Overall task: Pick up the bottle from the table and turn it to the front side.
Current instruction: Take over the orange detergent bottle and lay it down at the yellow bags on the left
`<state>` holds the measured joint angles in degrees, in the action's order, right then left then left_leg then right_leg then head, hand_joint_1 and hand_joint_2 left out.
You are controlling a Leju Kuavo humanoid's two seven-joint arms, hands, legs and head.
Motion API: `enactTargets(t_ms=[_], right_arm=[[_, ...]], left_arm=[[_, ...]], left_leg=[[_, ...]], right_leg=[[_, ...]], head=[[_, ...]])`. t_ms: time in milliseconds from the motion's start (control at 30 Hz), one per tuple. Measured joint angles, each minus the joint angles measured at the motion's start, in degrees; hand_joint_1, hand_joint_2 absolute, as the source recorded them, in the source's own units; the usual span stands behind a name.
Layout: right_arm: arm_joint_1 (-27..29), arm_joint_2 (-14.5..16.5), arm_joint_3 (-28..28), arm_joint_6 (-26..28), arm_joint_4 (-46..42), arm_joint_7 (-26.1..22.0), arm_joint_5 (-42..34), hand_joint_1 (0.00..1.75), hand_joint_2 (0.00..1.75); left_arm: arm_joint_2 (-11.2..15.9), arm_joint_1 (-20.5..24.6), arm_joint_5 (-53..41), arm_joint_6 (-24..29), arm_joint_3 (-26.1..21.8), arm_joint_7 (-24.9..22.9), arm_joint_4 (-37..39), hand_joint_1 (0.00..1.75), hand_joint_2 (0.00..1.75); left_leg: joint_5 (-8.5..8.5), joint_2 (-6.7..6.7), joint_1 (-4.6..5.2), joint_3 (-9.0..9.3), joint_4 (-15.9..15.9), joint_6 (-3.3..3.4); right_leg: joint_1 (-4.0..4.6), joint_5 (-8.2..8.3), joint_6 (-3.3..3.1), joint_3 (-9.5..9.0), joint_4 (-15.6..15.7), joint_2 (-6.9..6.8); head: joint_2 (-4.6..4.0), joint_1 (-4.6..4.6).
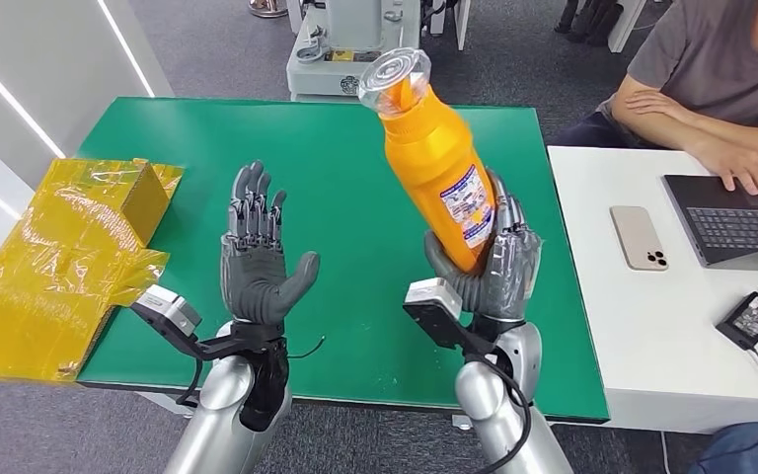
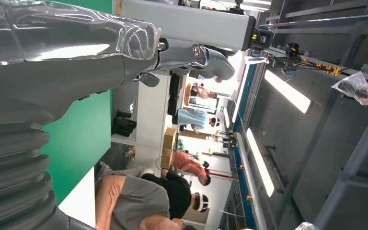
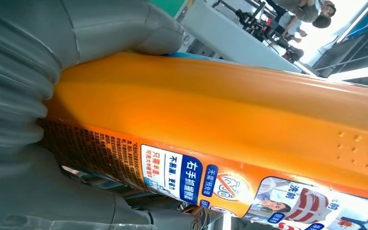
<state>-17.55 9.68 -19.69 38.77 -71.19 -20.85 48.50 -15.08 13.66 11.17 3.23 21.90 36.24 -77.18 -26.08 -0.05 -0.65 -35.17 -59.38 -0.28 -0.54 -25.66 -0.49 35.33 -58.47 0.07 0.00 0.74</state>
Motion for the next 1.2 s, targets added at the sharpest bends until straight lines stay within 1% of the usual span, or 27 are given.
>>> enactTargets(t_ms=[100,200,333,467,600,767,867,1200], right_arm=[[0.0,-0.05,-0.29,-0.02,0.09,0.43,-0.04,1.75,1.75],[-0.01,-0.36,-1.21,-0.45,0.45,2.34,-0.18,1.75,1.75],[-0.28,-1.13,-3.13,-3.99,1.75,5.54,0.49,1.75,1.75],[-0.62,-1.95,-5.1,-7.48,3.22,6.67,1.28,1.75,1.75],[-1.06,-2.46,-6.18,-9.13,4.09,7.06,1.63,1.75,1.75],[-2.18,-3.32,-8.18,-15.85,5.47,7.56,2.56,1.75,1.75],[-3.03,-3.81,-9.15,-18.35,6.65,7.41,2.99,1.75,1.75],[-4.53,-4.8,-10.2,-18.59,8.56,5.38,3.48,1.75,1.75]], left_arm=[[0.0,0.0,-0.1,-0.11,0.01,-0.01,0.0,0.0,1.75],[0.0,-0.02,-0.73,-0.49,0.0,-0.06,0.0,0.0,1.75],[0.0,-0.14,-1.81,-1.43,-0.01,-0.17,0.0,0.0,1.75],[0.0,-0.29,-2.37,-2.14,-0.02,-0.6,0.0,0.0,1.75],[0.01,-0.42,-2.46,-2.33,-0.02,-0.81,0.0,0.0,1.75],[0.02,-0.42,-3.01,-3.19,-0.02,-0.79,0.07,0.0,1.75],[0.04,-0.42,-3.08,-3.38,-0.07,-0.78,0.4,0.0,1.75],[0.15,-0.43,-2.74,-3.81,-0.4,-0.51,1.8,0.0,1.75]], left_leg=[[0.0,0.0,0.0,0.0,0.01,0.0],[0.0,0.0,0.0,-0.01,0.01,0.0],[0.0,0.0,0.0,-0.01,0.01,0.0],[0.0,-0.01,0.0,-0.02,0.0,0.0],[0.0,-0.01,0.0,-0.02,0.0,0.0],[-0.01,-0.01,0.0,-0.02,0.0,0.0],[0.0,-0.01,0.0,-0.02,0.0,0.0],[0.0,-0.01,0.01,-0.02,0.0,0.0]], right_leg=[[0.0,0.0,0.0,0.0,0.0,0.0],[0.0,-0.01,0.0,0.0,0.0,0.0],[0.0,0.0,0.0,-0.01,0.0,0.0],[0.0,0.0,0.0,-0.01,0.0,-0.02],[0.0,0.0,0.0,0.0,0.0,-0.02],[0.0,0.0,0.0,0.0,0.0,-0.01],[0.0,0.0,0.0,0.0,0.0,-0.02],[0.0,0.0,0.0,0.0,0.0,-0.01]], head=[[0.0,-0.02],[0.0,-0.01],[0.0,-0.01],[0.0,-0.02],[0.0,-0.01],[0.0,-0.02],[0.0,-0.01],[0.0,-0.02]])
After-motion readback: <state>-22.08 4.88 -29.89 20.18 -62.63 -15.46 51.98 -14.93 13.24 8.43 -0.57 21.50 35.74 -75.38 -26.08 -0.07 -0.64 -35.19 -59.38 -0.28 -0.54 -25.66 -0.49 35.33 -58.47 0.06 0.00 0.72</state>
